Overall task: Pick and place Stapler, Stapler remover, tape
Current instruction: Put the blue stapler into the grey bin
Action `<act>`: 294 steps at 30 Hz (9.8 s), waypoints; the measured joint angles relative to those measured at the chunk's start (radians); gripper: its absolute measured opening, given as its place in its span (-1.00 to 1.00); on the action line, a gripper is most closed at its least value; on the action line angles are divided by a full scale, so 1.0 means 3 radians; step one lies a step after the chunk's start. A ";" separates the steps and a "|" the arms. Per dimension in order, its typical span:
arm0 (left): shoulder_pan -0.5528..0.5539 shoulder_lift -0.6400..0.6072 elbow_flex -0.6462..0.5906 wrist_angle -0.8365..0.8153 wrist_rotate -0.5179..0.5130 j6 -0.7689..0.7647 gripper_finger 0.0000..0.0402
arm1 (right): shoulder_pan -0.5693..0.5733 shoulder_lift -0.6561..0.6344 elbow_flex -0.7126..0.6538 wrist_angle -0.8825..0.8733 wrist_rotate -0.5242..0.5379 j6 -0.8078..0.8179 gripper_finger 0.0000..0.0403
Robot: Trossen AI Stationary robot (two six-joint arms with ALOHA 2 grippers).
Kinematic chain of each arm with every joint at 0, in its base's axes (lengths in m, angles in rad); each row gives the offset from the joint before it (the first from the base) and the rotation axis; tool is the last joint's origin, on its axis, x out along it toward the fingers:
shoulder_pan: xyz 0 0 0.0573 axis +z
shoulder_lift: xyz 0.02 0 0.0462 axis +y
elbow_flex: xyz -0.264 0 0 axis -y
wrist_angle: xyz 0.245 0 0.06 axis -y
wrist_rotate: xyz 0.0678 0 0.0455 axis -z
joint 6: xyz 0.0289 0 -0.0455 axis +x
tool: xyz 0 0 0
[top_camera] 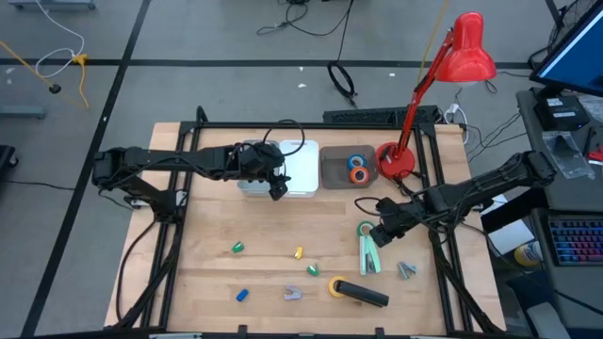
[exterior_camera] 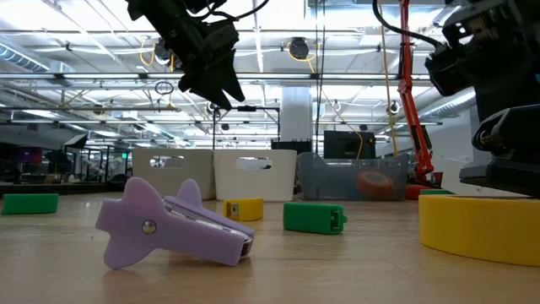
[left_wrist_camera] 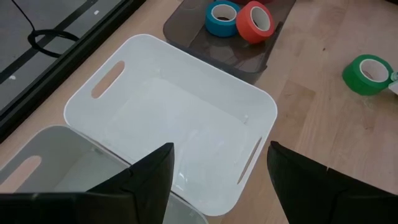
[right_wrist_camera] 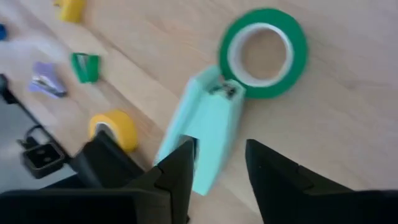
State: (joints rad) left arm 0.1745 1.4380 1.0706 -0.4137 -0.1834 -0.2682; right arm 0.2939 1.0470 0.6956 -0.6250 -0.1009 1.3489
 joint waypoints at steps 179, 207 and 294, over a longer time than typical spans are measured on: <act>-0.0172 0.0000 0.0000 0.0077 -0.0007 0.0099 0.28 | 0.0000 0.1511 0.0819 -0.0206 0.0064 0.0523 0.34; -0.0172 0.0000 0.0000 0.0078 -0.0007 0.0082 0.28 | 0.0001 0.1507 0.0823 -0.0283 0.0074 0.0522 -0.21; -0.0233 0.0010 0.0000 0.0578 0.0845 -0.0998 0.28 | -0.1027 0.0787 0.0819 0.0977 0.0520 -0.0711 -0.28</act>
State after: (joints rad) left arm 0.1047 1.4410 1.0706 -0.2404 0.0702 -0.5674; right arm -0.0143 1.2831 0.9414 -0.3318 0.0552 1.1357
